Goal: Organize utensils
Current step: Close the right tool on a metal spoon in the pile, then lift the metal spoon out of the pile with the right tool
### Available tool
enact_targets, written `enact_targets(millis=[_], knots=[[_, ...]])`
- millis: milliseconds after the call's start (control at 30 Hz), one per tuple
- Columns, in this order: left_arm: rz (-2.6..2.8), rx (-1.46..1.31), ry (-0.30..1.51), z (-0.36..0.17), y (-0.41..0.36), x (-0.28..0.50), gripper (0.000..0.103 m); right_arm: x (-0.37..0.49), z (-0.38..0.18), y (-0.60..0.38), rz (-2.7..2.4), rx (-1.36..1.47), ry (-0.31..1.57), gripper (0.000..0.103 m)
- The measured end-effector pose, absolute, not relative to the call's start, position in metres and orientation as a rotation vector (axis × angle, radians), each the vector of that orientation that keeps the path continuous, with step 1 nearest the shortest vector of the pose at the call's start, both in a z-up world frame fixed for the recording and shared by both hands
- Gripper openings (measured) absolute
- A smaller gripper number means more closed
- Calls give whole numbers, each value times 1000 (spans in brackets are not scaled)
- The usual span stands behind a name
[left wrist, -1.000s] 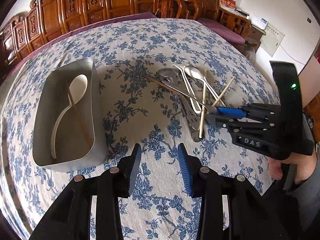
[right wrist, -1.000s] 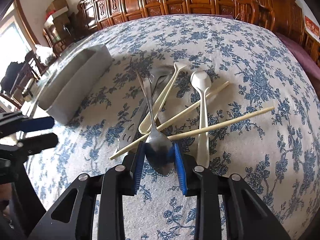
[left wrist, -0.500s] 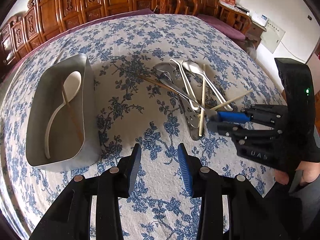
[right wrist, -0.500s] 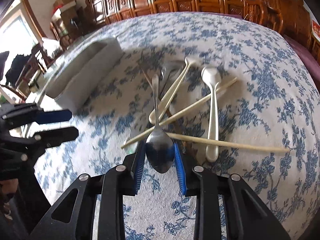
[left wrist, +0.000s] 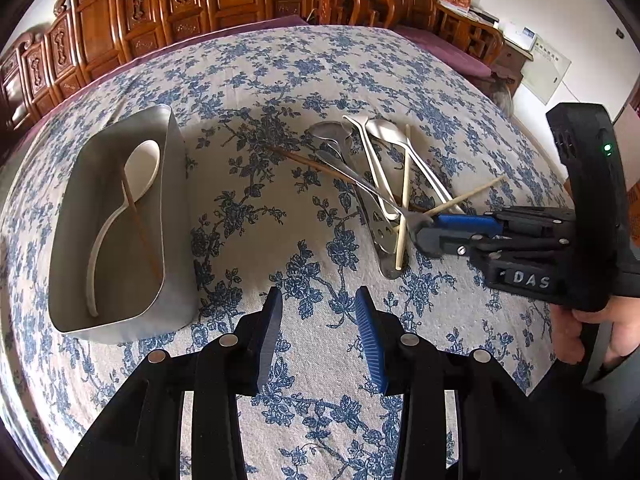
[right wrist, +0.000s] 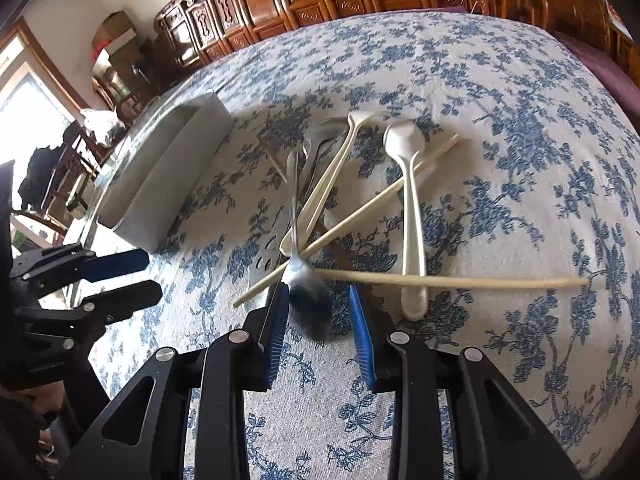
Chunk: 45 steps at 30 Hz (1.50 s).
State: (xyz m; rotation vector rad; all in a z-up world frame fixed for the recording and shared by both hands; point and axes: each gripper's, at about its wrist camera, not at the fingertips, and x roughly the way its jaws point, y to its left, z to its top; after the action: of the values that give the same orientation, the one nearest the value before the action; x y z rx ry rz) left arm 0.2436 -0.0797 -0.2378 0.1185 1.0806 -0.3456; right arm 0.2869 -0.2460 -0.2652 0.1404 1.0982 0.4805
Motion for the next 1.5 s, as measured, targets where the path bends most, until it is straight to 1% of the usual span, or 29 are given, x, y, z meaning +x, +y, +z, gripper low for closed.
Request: enact_targets(millis=[67, 133, 200, 267, 333, 533, 800, 967, 1033, 1100, 1267, 1500], knots=[[-345, 118, 1081, -239, -80, 244, 36, 288, -264, -245, 481, 138, 1094, 33], [-343, 116, 1082, -239, -79, 244, 36, 290, -266, -246, 489, 162, 1100, 27], [-342, 114, 1083, -240, -79, 244, 36, 292, -267, -246, 504, 176, 1104, 24], [-341, 112, 1085, -240, -78, 244, 36, 291, -264, -246, 510, 176, 1089, 14], [-340, 111, 1087, -242, -78, 244, 36, 288, -258, -246, 523, 175, 1066, 10], [-336, 112, 1094, -245, -77, 245, 36, 282, -249, -232, 590, 137, 1024, 4], [-324, 110, 1099, -246, -74, 246, 36, 276, -245, -212, 622, 29, 1012, 3], [-324, 112, 1096, -245, -73, 245, 36, 278, -250, -204, 607, -7, 1020, 9], [-324, 112, 1095, -244, -72, 244, 36, 280, -254, -199, 609, -28, 1026, 10], [-322, 110, 1095, -244, -71, 245, 36, 280, -255, -195, 612, -49, 1022, 9], [-318, 112, 1101, -247, -70, 248, 36, 280, -251, -197, 632, -7, 1006, 2], [-312, 109, 1106, -252, -70, 252, 36, 272, -234, -202, 620, -24, 940, 1]])
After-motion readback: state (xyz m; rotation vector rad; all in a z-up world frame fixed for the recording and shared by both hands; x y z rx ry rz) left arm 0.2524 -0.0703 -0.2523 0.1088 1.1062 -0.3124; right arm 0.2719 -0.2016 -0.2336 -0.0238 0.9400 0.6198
